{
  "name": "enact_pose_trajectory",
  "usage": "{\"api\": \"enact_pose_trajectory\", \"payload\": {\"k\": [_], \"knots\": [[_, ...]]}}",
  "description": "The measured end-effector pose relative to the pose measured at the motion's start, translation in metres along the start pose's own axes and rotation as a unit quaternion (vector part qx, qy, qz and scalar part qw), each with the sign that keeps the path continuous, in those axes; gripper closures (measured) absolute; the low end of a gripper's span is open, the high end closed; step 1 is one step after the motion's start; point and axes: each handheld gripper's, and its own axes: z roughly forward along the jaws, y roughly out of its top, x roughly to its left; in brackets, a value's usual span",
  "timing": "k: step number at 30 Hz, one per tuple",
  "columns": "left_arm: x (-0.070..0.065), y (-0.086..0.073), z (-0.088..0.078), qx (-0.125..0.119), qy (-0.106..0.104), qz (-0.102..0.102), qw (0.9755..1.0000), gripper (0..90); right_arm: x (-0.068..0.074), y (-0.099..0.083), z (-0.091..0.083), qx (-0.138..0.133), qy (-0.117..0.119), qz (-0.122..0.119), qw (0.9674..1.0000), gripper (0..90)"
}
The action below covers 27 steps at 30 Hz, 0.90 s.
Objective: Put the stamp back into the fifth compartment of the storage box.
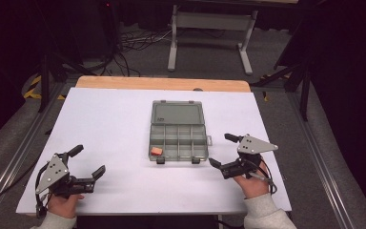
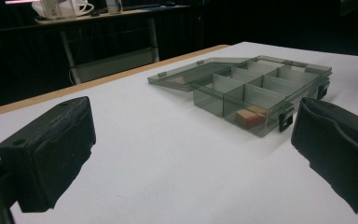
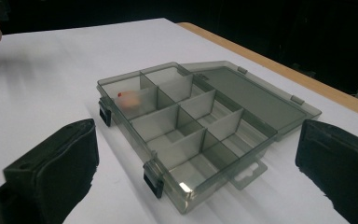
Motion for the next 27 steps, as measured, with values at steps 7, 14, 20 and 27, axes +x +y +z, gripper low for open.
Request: {"api": "enact_pose_trajectory", "payload": {"k": [7,14,20,27], "knots": [[0.000,0.000,0.000,0.002,-0.001,0.001,1.0000,0.5,0.000,-0.020,-0.004,0.000,-0.006,0.015,0.9999,0.0],[0.000,-0.001,0.000,0.003,0.001,0.000,1.0000,0.5,0.002,-0.037,-0.004,-0.002,-0.005,0.023,0.9997,0.1],[0.001,-0.001,0.000,0.002,-0.001,-0.001,1.0000,0.5,0.005,-0.049,-0.003,-0.008,-0.005,0.025,0.9996,0.0],[0.001,-0.003,0.001,0.003,-0.003,-0.002,1.0000,0.2,0.009,-0.058,-0.004,-0.006,-0.012,0.032,0.9994,0.1]]}}
